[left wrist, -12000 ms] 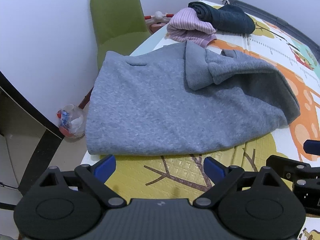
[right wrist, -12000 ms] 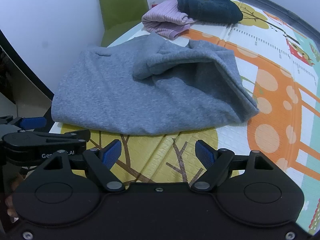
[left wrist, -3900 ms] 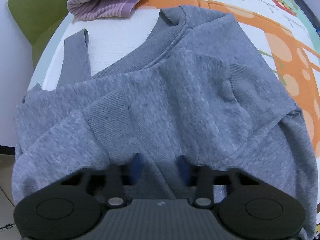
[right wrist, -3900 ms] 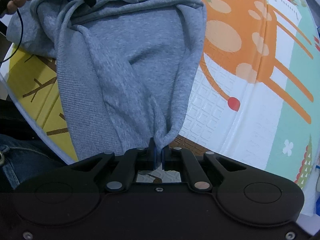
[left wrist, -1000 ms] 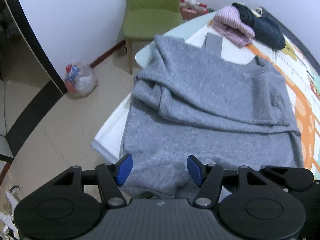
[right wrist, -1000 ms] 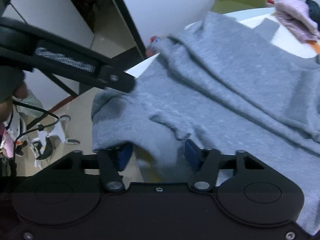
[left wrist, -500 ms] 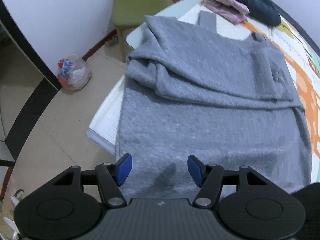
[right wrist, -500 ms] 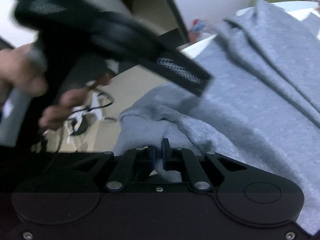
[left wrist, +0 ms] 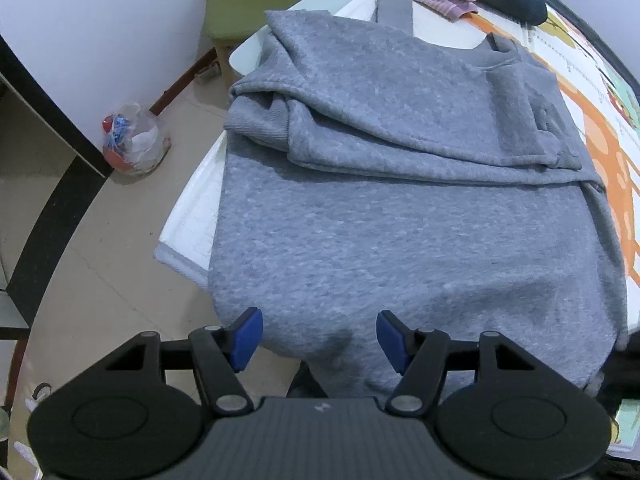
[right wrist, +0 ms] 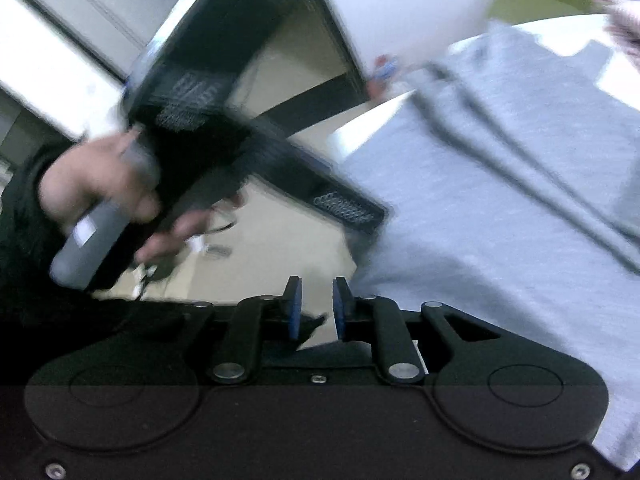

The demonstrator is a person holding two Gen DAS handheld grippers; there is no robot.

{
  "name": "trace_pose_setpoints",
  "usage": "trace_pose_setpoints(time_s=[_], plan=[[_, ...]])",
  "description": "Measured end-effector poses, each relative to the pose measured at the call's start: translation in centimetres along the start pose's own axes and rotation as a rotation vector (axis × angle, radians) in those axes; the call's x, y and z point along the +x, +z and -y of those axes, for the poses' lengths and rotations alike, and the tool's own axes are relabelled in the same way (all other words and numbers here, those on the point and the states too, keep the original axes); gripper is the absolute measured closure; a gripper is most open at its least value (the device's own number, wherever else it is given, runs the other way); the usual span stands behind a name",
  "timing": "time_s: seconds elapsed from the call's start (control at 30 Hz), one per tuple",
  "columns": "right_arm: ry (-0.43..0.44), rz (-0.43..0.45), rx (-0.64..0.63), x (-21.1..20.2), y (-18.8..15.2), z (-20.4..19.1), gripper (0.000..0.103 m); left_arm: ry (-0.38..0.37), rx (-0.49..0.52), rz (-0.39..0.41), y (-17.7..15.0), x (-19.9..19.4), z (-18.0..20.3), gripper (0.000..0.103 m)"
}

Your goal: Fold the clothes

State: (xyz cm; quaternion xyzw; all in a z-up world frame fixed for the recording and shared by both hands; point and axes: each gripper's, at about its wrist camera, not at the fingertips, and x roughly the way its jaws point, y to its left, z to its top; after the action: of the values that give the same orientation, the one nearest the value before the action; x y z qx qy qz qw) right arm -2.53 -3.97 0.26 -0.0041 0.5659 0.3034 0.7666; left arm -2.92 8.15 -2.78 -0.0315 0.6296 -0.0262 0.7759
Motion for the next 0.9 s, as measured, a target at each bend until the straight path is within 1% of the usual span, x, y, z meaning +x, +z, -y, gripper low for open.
trace_pose_setpoints(time_s=[0.03,0.07,0.17,0.3,0.4,0.47,0.53,0.57,0.67,0.9], plan=[[-0.026,0.019,0.022,-0.5,0.1,0.8,0.081,-0.002,0.006,0.003,0.1,-0.1,0.2,0.038],[-0.050,0.037,0.043,-1.0,0.0,1.5,0.080,-0.004,0.014,0.008,0.2,-0.2,0.5,0.037],[-0.123,0.078,0.111,-2.4,-0.1,4.1,0.080,-0.012,0.037,0.021,0.7,-0.5,1.5,0.037],[-0.196,0.129,0.182,-4.0,-0.4,7.0,0.080,-0.038,0.075,0.037,1.5,-0.8,3.2,0.036],[-0.249,0.164,0.221,-5.5,-1.1,8.6,0.077,-0.041,0.111,0.048,2.2,-0.8,4.8,0.035],[-0.275,0.188,0.242,-7.1,-2.0,9.3,0.074,-0.043,0.134,0.054,2.6,-0.8,6.0,0.035],[-0.302,0.209,0.263,-8.4,-2.6,10.0,0.066,-0.047,0.156,0.061,3.2,-0.8,7.3,0.034],[-0.317,0.218,0.275,-9.1,-2.8,10.3,0.065,-0.051,0.166,0.064,3.4,-0.7,7.9,0.034],[-0.357,0.234,0.317,-10.5,-3.9,11.2,0.064,-0.066,0.202,0.075,4.1,-0.5,10.1,0.033],[-0.417,0.260,0.421,-12.6,-6.2,15.2,0.064,-0.119,0.282,0.084,6.4,1.6,15.7,0.030]])
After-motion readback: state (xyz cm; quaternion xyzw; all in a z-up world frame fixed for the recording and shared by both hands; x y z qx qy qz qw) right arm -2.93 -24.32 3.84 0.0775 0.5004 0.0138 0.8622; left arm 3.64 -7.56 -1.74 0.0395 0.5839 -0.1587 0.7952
